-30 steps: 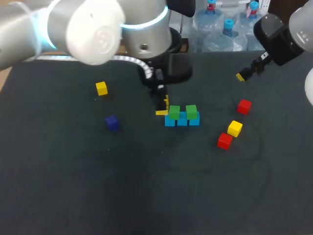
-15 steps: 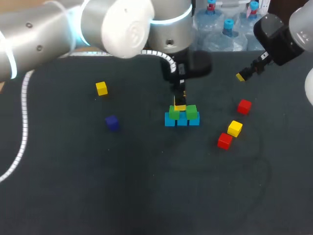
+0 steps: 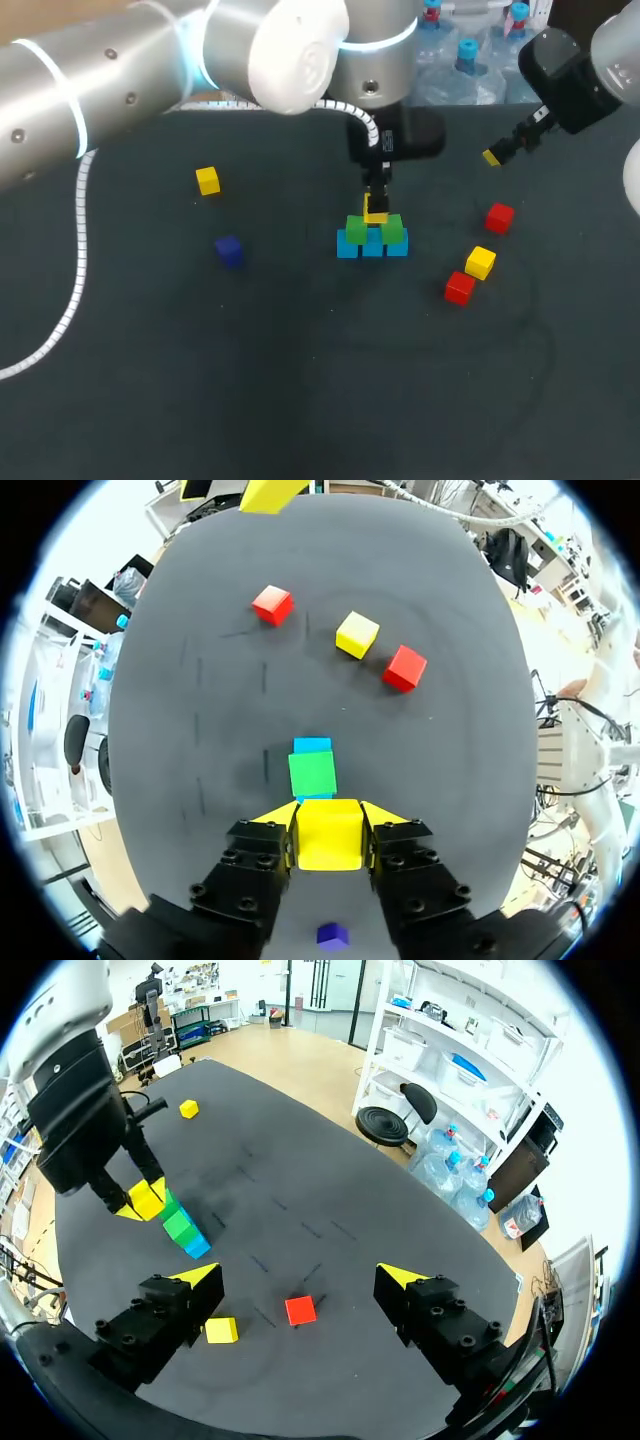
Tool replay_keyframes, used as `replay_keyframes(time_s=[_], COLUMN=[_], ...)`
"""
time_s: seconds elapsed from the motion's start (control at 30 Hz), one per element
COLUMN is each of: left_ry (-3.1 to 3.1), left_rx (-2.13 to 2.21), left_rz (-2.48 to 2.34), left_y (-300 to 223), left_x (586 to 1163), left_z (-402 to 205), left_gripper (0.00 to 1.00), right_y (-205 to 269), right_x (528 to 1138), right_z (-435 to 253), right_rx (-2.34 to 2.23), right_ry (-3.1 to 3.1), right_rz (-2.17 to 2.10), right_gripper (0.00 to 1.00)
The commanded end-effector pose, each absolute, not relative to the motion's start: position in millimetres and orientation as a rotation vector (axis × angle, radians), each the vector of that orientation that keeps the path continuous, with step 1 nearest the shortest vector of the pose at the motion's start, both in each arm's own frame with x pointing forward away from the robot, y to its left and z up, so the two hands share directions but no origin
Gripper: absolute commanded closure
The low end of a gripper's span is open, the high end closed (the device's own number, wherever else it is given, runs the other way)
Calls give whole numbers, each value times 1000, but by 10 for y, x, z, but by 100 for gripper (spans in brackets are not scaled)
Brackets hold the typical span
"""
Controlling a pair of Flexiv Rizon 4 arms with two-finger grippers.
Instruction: Place the blue cubes, place green cubes on the blue cubes, place the yellow cubes on the green cubes, then place the red cubes on the yellow cubes, and place purple cube on the red cubes.
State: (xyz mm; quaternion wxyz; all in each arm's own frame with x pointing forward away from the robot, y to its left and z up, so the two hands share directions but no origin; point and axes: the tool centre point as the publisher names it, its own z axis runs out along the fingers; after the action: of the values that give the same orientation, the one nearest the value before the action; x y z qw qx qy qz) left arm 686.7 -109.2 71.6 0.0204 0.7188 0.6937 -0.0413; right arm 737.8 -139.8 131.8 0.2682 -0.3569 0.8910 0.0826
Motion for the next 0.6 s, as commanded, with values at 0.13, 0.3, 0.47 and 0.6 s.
replay_keyframes(time_s=[0.13,0.3,0.47,0.6], left_ry=[2182,2204,2205,2205], left_rx=[2214,2188,2169,2166], left_rz=[-127,-129,-136,-140], left_y=[-1121,-1114,-1104,-1109], left_x=[6945,6958,6957,6947], left_z=[659,611,585,567], left_gripper=[100,100,100,100], right_y=[-1396,-1396,-1396,-1396], right_x=[7365,7365,7365,7365], right_z=[1318,1318,1318,1318], right_rx=[-959,-959,-959,-959], right_ry=[2403,2403,2403,2403], right_rz=[217,217,217,217], right_gripper=[0,0,0,0])
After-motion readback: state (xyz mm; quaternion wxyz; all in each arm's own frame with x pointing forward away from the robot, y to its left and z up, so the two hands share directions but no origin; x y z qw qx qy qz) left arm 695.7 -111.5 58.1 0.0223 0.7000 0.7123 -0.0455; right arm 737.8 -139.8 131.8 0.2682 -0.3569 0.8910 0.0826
